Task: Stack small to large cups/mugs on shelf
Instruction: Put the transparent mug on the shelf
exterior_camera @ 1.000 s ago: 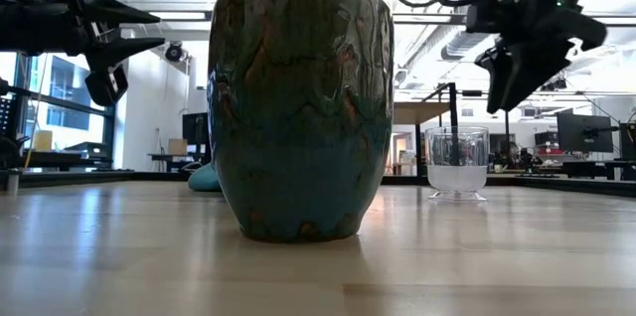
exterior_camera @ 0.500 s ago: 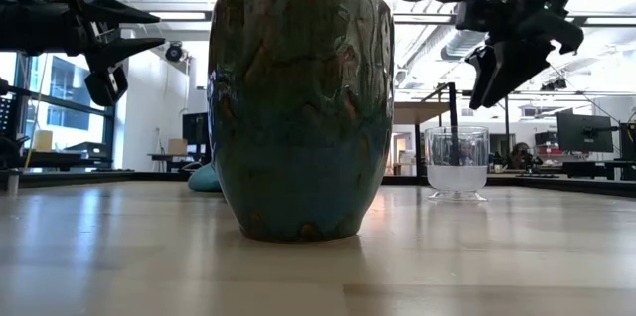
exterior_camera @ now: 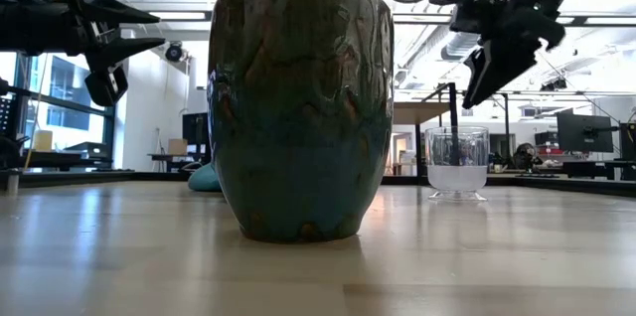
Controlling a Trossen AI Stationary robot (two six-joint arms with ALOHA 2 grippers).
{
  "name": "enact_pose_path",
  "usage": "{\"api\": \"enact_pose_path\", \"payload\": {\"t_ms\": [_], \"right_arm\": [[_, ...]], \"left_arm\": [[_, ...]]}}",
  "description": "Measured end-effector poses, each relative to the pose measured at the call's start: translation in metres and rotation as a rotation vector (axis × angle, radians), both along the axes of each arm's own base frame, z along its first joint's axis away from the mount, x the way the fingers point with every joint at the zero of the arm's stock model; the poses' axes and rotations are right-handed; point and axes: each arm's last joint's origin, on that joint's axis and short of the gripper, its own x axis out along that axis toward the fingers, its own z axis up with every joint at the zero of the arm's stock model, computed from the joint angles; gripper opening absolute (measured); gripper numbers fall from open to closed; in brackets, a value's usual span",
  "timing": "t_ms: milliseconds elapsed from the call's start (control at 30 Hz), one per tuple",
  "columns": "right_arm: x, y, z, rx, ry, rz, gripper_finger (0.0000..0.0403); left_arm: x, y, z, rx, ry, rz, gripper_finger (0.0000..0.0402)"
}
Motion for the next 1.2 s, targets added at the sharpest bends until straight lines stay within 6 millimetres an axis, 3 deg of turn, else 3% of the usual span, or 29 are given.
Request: {"api": "enact_pose_path", "payload": {"t_ms": [167, 400, 633, 1000, 1200], "right_arm": [[0.008, 0.001, -0.002, 0.035, -0.033, 0.027, 0.0171], [0.009, -0.006, -0.023, 0.038, 0.151, 0.027, 0.0171], [0.013, -0.008, -0.032, 0.022, 0.204, 0.08, 0.0171], [0.013, -0.007, -0.031, 0.019, 0.189, 0.104, 0.0171], [0.024, -0.001, -0.026, 0.01, 0.078, 0.13, 0.0171]], "left_arm": [[0.0, 0.0, 0.0, 0.0, 0.001, 0.002, 0.0106], [0.0, 0.0, 0.0, -0.002, 0.0, -0.001, 0.0106], [0.0, 0.0, 0.0, -0.009, -0.001, -0.013, 0.0106], [0.0, -0.001, 0.0, -0.017, -0.003, -0.025, 0.0106], [0.0, -0.001, 0.0, -0.019, -0.004, -0.025, 0.0106]]}}
